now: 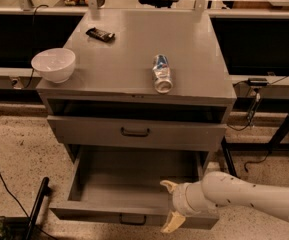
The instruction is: Close middle drawer
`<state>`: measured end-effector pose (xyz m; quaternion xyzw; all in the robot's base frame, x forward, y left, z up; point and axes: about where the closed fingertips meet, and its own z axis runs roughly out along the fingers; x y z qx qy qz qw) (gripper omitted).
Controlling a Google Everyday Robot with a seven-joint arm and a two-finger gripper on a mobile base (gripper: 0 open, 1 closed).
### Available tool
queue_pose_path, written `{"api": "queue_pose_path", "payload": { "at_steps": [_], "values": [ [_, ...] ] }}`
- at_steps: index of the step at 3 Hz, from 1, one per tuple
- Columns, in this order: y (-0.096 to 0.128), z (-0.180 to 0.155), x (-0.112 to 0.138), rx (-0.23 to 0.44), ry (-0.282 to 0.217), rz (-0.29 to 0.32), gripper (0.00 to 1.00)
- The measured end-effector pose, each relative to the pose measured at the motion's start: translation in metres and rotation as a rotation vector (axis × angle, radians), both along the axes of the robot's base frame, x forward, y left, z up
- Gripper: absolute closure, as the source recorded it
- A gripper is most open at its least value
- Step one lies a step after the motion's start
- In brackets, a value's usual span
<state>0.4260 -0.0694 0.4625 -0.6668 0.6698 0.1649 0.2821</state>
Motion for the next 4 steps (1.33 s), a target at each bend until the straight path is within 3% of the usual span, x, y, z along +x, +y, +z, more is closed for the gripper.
{"api": "queue_pose_path", "payload": {
  "at_steps": [2,4],
  "values": [
    [0.004,-0.019,0.027,-0.091,-0.028,-0.043,0.58],
    [0.008,-0.020,0.044,-0.121,-0.053,-0.056,0.57]
  ]
}}
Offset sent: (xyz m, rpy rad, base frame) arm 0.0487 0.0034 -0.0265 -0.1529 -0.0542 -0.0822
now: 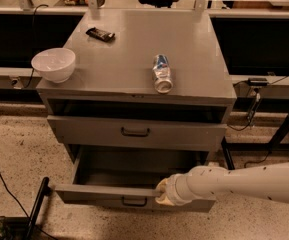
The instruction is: Close middle drawer
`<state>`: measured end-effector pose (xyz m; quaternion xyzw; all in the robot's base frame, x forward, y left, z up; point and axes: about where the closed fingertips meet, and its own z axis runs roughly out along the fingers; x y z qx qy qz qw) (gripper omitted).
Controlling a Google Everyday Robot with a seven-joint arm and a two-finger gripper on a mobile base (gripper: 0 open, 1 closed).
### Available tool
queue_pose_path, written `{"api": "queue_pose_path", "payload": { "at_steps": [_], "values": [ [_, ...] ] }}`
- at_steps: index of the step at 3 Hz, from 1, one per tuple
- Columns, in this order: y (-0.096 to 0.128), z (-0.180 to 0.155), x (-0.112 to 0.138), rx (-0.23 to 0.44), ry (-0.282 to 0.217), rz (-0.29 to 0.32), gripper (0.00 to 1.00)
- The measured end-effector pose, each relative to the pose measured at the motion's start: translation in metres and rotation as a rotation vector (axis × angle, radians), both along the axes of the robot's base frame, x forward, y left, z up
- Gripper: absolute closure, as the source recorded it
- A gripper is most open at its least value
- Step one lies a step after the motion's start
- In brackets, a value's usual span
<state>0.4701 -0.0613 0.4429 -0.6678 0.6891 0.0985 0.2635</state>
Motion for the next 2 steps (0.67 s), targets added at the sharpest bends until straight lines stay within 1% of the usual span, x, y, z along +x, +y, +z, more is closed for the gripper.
{"api": "queue_pose_path", "payload": {
  "at_steps": [1,2],
  "values": [
    [0.009,0.001,0.027,0.012,-0.031,-0.006,0.57],
    [0.019,0.012,0.049,0.039,-0.069,-0.003,0.39]
  ]
}}
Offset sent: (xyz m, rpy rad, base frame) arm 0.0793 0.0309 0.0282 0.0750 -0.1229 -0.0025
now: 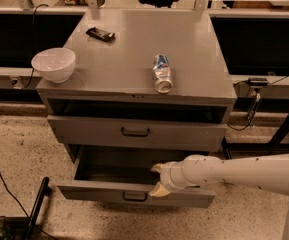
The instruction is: Close middle drawer
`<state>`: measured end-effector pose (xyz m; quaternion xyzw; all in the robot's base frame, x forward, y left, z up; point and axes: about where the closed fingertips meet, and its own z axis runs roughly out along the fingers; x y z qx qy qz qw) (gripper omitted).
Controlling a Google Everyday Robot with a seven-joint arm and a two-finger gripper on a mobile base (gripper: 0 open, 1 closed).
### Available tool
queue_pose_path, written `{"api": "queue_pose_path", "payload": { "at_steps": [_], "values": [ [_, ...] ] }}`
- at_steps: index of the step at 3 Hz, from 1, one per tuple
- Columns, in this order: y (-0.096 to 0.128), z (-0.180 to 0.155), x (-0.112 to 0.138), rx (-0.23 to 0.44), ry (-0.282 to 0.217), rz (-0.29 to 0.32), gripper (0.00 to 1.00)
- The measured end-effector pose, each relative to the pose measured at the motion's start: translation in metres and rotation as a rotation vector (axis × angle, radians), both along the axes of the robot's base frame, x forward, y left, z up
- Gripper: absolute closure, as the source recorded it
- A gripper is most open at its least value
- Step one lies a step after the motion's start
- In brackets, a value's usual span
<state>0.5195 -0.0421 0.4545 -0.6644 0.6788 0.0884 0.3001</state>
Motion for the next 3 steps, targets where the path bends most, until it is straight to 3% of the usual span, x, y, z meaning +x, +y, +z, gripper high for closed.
{"api": "queue_pose_path", "payload": {
  "at_steps": [1,2,3],
  "values": [
    [0.006,0.011,0.006,0.028,-0.032,0.001,0.16],
    [0.008,0.019,-0.008,0.070,-0.041,0.015,0.00],
    [0.007,0.021,-0.040,0.132,-0.015,0.045,0.00]
  ]
}}
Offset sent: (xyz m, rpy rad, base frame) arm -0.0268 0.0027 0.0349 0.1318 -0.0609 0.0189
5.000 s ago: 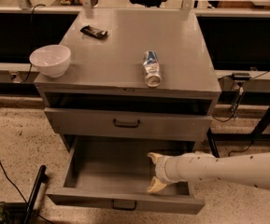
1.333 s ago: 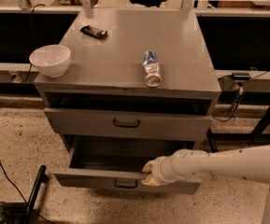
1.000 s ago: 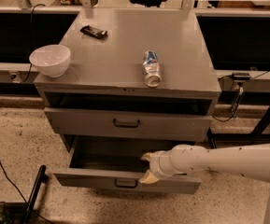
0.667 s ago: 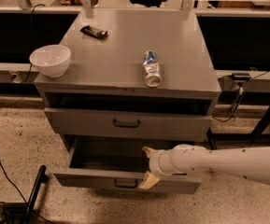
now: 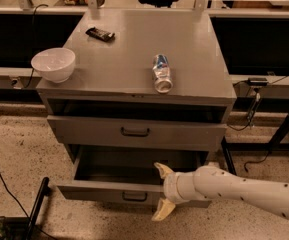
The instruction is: Close middle drawer
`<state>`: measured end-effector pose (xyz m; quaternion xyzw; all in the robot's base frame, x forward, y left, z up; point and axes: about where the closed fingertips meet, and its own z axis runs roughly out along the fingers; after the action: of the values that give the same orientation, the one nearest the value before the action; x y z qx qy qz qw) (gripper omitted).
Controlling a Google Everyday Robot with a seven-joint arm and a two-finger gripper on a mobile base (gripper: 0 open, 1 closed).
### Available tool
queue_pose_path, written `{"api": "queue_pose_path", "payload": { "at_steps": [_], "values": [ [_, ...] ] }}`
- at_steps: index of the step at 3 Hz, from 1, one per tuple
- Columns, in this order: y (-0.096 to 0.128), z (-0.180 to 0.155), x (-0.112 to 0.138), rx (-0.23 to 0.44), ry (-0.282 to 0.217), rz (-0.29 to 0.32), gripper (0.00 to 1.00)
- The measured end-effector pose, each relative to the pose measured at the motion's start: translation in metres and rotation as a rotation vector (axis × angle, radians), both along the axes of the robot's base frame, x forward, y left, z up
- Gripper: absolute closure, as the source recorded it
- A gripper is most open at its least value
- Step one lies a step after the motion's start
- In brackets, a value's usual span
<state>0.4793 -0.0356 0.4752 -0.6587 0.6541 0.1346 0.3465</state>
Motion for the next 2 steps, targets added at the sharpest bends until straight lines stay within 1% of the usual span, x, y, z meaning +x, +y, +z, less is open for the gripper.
{"api": "queue_pose_path", "payload": {
  "at_steps": [1,2],
  "values": [
    [-0.010,-0.003,-0.033,0.015,0.049,0.024,0.16],
    [-0.022,-0.015,-0.053,0.025,0.099,0.027,0.39]
  ]
}}
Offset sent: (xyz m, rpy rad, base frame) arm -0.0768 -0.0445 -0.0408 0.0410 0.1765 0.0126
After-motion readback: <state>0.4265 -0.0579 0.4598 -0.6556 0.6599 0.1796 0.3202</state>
